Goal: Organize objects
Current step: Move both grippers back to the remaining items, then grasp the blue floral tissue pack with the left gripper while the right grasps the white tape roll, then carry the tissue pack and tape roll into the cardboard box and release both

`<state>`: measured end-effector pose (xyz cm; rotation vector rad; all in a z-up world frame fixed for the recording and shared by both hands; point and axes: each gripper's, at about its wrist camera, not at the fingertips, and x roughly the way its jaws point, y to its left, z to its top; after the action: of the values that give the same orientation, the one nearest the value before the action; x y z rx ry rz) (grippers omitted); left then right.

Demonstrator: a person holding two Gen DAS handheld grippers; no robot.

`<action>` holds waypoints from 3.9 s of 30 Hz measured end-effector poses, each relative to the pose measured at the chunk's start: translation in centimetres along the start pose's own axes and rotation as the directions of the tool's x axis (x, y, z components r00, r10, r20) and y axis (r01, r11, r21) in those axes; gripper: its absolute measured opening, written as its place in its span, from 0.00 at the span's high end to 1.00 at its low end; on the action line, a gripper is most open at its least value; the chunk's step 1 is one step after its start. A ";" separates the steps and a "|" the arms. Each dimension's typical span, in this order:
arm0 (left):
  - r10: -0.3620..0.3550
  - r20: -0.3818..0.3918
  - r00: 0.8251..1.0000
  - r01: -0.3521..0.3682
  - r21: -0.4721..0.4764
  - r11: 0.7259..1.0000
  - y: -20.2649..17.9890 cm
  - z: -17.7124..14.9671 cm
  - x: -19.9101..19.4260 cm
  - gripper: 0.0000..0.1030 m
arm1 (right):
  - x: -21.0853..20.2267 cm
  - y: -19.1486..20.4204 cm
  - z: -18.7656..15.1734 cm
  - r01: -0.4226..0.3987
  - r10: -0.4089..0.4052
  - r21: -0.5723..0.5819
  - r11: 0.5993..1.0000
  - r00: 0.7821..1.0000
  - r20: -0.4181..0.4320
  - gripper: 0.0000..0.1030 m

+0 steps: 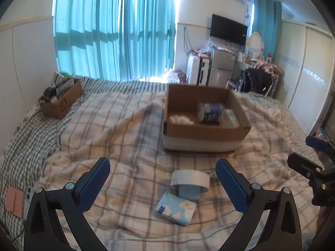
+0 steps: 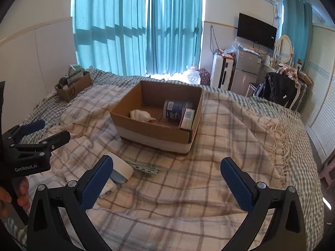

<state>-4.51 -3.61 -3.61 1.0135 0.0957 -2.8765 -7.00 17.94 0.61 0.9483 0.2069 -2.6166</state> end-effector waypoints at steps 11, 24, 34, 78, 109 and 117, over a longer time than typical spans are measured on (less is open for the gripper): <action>0.071 -0.254 0.964 -0.070 0.013 0.997 -0.4 -6.0 8.5 0.00 | 7.5 -1.9 -2.8 -0.029 0.043 0.093 0.995 0.988 -0.146 0.00; -0.070 -0.418 0.906 0.110 0.072 0.991 -3.4 -8.3 11.9 0.00 | 10.6 -2.9 -4.1 -0.020 0.062 0.162 0.987 0.963 -0.262 0.00; -0.154 -0.452 0.879 0.168 -0.010 0.986 -2.7 -8.7 10.5 0.18 | 11.2 -3.3 -4.6 0.004 0.053 0.182 0.983 0.949 -0.310 0.00; -0.146 -0.315 0.938 0.064 -0.258 0.964 12.3 -5.8 9.4 0.18 | 12.4 8.3 0.1 -0.128 0.109 -0.074 0.989 0.968 -0.224 0.95; -0.159 -0.142 0.977 0.158 -0.017 0.987 -1.8 7.9 4.0 0.18 | 2.8 -4.4 7.1 0.004 -0.003 0.045 0.999 1.000 -0.010 0.97; -0.103 -0.122 0.987 0.115 0.096 0.989 -4.1 12.8 9.8 0.18 | 7.9 -6.4 13.0 -0.022 0.018 0.101 0.995 0.999 0.041 0.97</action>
<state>-20.48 -1.26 0.30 1.2329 0.0105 -2.9449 -22.78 18.48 5.60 0.9246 0.0543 -2.6472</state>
